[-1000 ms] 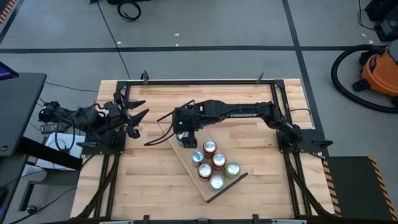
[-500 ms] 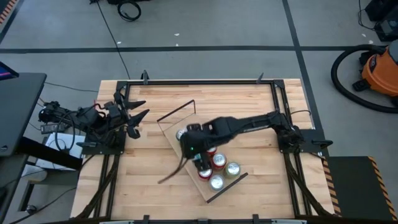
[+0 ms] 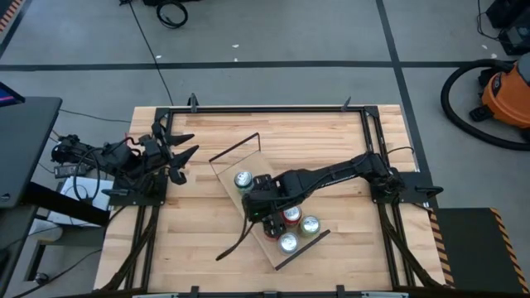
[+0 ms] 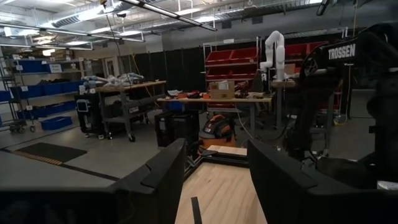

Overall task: Place canned beverage on shelf
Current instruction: Adjust the soda cans on the shelf

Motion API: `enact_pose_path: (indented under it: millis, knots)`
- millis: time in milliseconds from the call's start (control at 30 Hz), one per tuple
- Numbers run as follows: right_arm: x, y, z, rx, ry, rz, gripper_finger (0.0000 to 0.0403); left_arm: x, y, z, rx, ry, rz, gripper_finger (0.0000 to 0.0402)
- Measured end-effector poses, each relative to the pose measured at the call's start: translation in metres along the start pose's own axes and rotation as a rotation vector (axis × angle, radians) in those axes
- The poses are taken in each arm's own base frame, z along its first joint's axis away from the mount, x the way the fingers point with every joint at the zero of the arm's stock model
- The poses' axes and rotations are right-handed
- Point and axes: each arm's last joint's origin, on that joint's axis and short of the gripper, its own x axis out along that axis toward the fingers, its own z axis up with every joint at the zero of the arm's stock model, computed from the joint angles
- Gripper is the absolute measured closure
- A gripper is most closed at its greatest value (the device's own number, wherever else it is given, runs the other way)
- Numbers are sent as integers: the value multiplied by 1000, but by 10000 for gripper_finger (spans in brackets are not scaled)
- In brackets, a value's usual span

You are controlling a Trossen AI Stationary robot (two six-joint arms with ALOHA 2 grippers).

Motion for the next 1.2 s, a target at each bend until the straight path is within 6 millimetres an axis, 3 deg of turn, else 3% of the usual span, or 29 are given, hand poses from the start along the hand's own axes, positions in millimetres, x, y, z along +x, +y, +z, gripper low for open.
enact_pose_path:
  millis: [267,600,933,1200]
  knots:
    - [11,0,0,-1,-6,-10,66,0,0,0,0,0,0,219]
    - [17,-11,0,24,-19,-16,149,0,0,0,1,0,0,219]
    - [19,-29,6,108,-83,-84,131,0,0,0,2,0,0,219]
    - [19,-38,5,140,-82,-33,131,0,0,0,2,0,0,219]
